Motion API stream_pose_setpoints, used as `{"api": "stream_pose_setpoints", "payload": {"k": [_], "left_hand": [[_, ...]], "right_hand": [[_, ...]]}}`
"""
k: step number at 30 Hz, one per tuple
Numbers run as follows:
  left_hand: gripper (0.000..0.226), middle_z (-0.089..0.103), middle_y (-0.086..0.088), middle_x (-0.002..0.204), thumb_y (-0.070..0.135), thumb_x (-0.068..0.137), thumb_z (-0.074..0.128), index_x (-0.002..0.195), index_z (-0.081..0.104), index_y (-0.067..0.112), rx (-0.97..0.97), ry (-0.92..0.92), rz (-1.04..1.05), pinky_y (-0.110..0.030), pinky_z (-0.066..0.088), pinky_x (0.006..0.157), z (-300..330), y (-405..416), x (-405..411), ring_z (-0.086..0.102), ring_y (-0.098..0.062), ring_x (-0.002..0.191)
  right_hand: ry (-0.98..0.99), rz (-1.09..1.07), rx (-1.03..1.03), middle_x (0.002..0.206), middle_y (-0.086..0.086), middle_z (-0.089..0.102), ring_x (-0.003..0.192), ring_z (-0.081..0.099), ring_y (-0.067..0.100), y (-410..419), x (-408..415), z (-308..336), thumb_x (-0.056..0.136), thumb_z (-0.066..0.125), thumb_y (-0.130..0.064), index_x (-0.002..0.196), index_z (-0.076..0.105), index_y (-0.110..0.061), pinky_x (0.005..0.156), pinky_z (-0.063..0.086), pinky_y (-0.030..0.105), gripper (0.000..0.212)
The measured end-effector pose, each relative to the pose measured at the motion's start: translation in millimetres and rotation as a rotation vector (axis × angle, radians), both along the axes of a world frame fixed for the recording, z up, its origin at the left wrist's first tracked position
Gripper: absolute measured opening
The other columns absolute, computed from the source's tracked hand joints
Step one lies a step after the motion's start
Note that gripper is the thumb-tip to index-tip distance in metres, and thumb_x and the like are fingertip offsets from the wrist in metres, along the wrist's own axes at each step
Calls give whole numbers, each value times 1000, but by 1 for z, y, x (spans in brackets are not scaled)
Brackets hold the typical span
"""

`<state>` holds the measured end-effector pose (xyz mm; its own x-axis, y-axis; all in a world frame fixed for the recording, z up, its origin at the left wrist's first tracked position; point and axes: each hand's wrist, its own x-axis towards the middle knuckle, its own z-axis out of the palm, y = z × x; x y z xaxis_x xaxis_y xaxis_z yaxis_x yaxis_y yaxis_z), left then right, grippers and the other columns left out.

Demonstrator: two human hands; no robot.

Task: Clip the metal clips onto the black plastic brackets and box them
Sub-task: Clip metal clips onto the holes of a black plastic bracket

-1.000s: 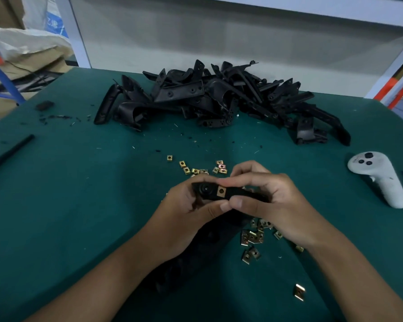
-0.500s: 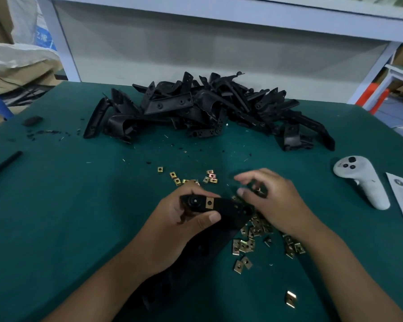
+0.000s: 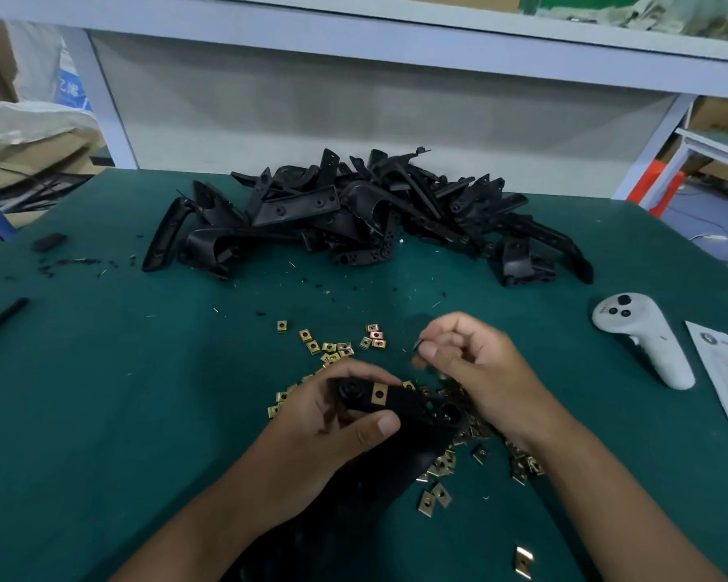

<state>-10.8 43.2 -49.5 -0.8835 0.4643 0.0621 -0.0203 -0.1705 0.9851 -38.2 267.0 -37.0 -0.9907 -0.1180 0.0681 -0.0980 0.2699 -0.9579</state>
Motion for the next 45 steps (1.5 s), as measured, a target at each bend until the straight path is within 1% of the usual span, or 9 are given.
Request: {"api": "stream_pose_setpoints", "payload": {"k": [3, 6, 11, 18, 24, 27, 31, 38, 45], "left_hand": [[35, 74, 1, 101, 25, 76, 84, 109, 73, 31, 7, -21, -22, -21, 55, 80, 2, -2, 0, 71, -13, 93], [38, 76, -1, 101, 23, 76, 82, 112, 74, 28, 58, -44, -62, -20, 55, 81, 3, -4, 0, 72, -13, 96], [25, 76, 3, 98, 25, 82, 79, 107, 76, 24, 76, -14, -55, -18, 54, 78, 4, -5, -1, 72, -10, 94], [26, 76, 2, 99, 24, 81, 79, 107, 76, 23, 73, -2, -43, -19, 54, 79, 3, -5, -3, 71, -12, 95], [21, 76, 3, 96, 15, 85, 79, 104, 76, 23, 31, 19, -67, -19, 54, 78, 3, -2, 0, 72, -11, 94], [21, 75, 4, 95, 14, 84, 77, 103, 76, 22, 5, 30, -53, -18, 53, 77, 2, -2, 1, 71, -10, 92], [21, 75, 7, 96, 18, 84, 78, 103, 75, 27, -71, 91, -24, -15, 52, 77, 3, -3, 1, 71, -7, 92], [19, 74, 7, 93, 30, 78, 82, 96, 75, 30, -85, 122, 34, -17, 51, 78, -1, 0, -1, 70, -10, 90], [17, 72, 8, 90, 23, 81, 80, 95, 73, 29, -112, 152, 59, -15, 50, 75, -2, -1, -1, 68, -8, 87]], "right_hand": [[-123, 62, -364, 88, -1, 73, 98, 73, 15, -4, 4, 5, 85, 72, -18, 93, 72, -21, 65, 51, 18, 9], [-187, 111, -488, 92, 0, 72, 87, 69, 10, -6, 4, 7, 79, 79, -18, 95, 78, -22, 62, 49, 17, 17], [-203, 144, -438, 94, -2, 74, 92, 63, 8, -8, 5, 7, 83, 73, -18, 108, 78, -26, 70, 50, 18, 26], [-218, 129, -451, 72, -4, 63, 64, 54, 5, -12, 7, 8, 88, 63, -31, 83, 75, -21, 59, 43, 18, 16], [-199, 177, -399, 78, -2, 65, 72, 56, 8, -14, 9, 8, 93, 61, -24, 100, 66, -14, 65, 45, 21, 13], [-188, 205, -407, 77, -3, 65, 73, 56, 10, -13, 9, 10, 92, 67, -23, 94, 72, -21, 64, 45, 21, 6], [-157, 233, -334, 78, -10, 67, 73, 60, 3, -11, 10, 11, 90, 65, -16, 97, 78, -27, 67, 47, 18, 19], [-140, 229, -253, 68, -16, 62, 69, 55, 3, -13, 11, 10, 88, 65, -18, 96, 80, -31, 69, 45, 20, 21], [-147, 257, -232, 74, -16, 68, 70, 62, -2, -14, 12, 11, 90, 68, -20, 95, 80, -31, 63, 47, 11, 17]]}}
